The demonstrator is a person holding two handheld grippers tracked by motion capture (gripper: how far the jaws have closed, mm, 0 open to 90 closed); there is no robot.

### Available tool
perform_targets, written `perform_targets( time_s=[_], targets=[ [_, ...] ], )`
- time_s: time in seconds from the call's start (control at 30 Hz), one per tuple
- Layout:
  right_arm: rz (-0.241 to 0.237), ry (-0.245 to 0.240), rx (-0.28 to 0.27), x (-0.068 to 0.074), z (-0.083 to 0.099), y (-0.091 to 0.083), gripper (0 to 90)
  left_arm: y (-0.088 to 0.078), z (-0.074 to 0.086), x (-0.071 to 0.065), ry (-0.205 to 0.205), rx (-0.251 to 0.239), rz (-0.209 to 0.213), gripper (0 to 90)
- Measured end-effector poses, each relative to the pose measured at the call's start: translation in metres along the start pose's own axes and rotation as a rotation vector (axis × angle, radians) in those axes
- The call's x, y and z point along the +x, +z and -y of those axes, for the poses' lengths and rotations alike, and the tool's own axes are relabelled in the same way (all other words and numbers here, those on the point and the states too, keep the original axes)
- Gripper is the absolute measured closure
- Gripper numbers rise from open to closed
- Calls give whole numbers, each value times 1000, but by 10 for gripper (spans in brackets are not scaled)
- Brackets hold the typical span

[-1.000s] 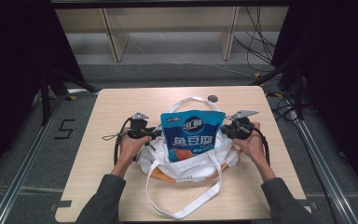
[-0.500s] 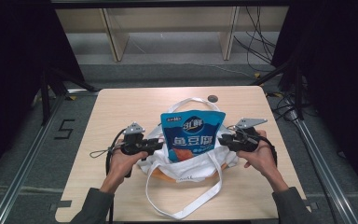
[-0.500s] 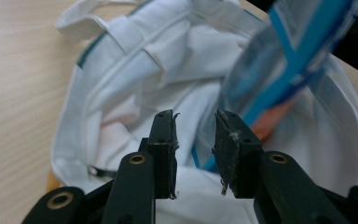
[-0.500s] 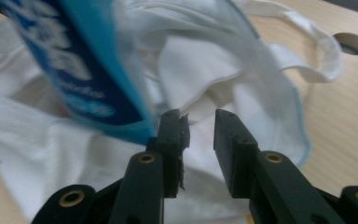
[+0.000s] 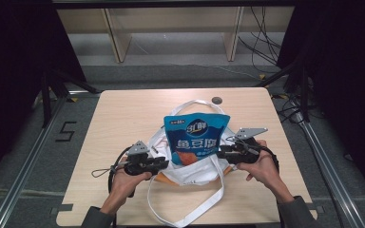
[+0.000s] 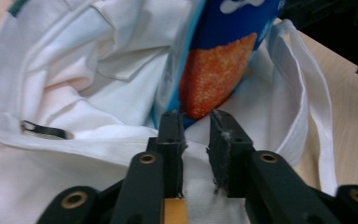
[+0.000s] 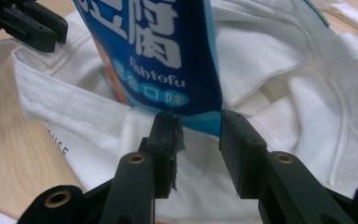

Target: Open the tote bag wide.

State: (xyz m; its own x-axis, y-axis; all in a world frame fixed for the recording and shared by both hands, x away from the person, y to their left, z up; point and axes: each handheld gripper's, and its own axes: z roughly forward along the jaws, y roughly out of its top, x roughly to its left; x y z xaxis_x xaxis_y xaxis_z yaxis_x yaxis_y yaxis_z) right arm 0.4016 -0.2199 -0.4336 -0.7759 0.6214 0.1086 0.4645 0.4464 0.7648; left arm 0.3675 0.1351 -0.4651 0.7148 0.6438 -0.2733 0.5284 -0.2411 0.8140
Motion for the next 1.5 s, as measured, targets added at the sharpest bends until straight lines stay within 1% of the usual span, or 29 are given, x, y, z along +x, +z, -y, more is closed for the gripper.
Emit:
perform_targets(
  time_s=[0.03,0.17,0.2,0.27,0.3,0.37,0.4,0.47,0.5,0.53,0.57,0.63,0.67,0.7,0.77,0.8,0.87,0.97,1.0,1.07,1.1,1.17,1.2,1.23,1.3,1.33,1.37,1.4,1.5],
  targets=[
    [-21,12,-6,5,0,-5,669,2,1,-1,21,14,9,765],
    [-80,23,-7,20,-1,-10,648,1,2,-6,19,7,4,779],
    [-80,23,-7,20,-1,-10,648,1,2,-6,19,7,4,779],
    [-33,36,35,30,2,-3,608,2,4,-8,36,16,6,783],
    [-13,6,56,29,3,1,616,3,5,-10,37,15,2,786],
    [3,11,89,29,7,8,717,6,7,-11,42,22,4,798],
    [8,11,70,30,11,13,750,7,9,-11,55,33,6,805],
    [-1,-1,106,27,14,18,846,12,13,-12,55,32,18,820],
    [-6,22,103,29,16,21,862,12,14,-13,59,59,14,830],
    [-6,22,103,29,16,21,862,12,14,-13,59,59,14,838],
    [-1,-27,118,29,20,24,866,15,17,-15,65,69,7,840],
    [-3,-76,158,34,24,24,867,18,19,-15,84,83,3,844],
    [14,-85,177,35,27,24,868,20,22,-15,77,92,-6,846],
    [13,-102,192,34,31,25,868,22,24,-14,90,90,-4,852],
    [21,-84,220,32,40,31,868,25,26,-12,99,107,-8,868],
    [18,-85,243,30,43,35,869,31,31,-11,99,134,-20,872],
    [8,-59,255,29,47,41,869,39,33,-12,145,169,-45,873],
    [24,-58,248,30,47,42,869,42,33,-9,163,176,-40,881],
    [16,-59,243,30,47,42,869,45,34,-8,134,178,-40,891],
    [17,-60,242,29,47,42,869,46,34,-6,151,180,-38,893],
    [26,-74,231,28,47,43,870,48,34,-7,124,169,-43,893],
    [20,-41,236,29,46,44,869,47,33,-3,157,174,-44,892],
    [26,-72,242,26,44,44,869,48,32,-3,134,168,-53,893],
    [42,-73,224,25,44,47,869,50,32,-2,124,158,-56,893],
    [55,-71,219,23,42,49,869,50,29,3,154,169,-72,893],
    [46,-53,222,23,41,50,869,51,28,5,153,165,-68,893],
    [56,-72,208,21,40,53,869,52,27,7,142,158,-73,894],
    [65,-57,208,20,39,54,869,52,26,9,128,157,-88,894],
    [55,-54,200,18,37,56,869,55,24,14,125,149,-95,894]
  ],
)
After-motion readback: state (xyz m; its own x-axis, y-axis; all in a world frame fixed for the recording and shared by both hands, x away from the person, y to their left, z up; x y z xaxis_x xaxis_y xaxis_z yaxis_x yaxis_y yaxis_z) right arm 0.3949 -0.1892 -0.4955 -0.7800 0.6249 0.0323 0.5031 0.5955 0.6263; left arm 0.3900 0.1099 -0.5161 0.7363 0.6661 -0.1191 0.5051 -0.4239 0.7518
